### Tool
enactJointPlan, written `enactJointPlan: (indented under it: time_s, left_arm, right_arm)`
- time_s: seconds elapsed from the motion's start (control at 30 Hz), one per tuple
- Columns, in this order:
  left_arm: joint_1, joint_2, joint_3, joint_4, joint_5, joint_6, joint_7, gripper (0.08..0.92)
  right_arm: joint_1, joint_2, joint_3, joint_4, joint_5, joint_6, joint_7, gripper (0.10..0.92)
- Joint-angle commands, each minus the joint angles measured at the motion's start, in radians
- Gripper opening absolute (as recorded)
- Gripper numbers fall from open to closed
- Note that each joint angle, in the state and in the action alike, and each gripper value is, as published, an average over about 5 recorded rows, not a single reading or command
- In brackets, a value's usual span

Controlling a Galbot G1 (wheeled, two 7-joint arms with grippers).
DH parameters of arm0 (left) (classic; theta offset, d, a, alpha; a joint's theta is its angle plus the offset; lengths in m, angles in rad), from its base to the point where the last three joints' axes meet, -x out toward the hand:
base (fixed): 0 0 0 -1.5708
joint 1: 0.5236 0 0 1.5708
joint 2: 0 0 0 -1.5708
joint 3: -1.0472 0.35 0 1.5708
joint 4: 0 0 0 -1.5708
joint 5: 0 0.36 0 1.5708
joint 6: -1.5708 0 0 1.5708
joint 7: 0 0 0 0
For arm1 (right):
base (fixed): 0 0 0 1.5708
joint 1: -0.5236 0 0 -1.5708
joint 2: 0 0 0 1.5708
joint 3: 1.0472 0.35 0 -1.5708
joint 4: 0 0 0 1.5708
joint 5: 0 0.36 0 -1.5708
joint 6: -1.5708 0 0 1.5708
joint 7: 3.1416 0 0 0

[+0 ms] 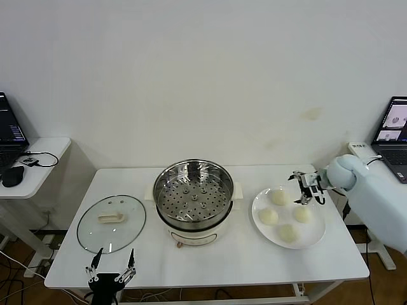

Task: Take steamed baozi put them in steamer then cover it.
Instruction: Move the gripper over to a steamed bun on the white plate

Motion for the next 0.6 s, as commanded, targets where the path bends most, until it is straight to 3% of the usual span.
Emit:
enactJointPlan:
  time_s: [0.03,0.6]
  left_arm:
    - [0.000,0.000,-0.001,0.005,0.004,-0.005,0.002,0.823]
    - [-0.009,0.006,-0.009,0.026,0.003,-0.021,0.001,0.823]
  right_arm:
    - [0.069,0.095,-0.085,-0.155,-0.033,0.001,-0.019,0.823]
    - [0.054,0.215,-0.067,-0.284,-0.087,0.006,0.017,0.814]
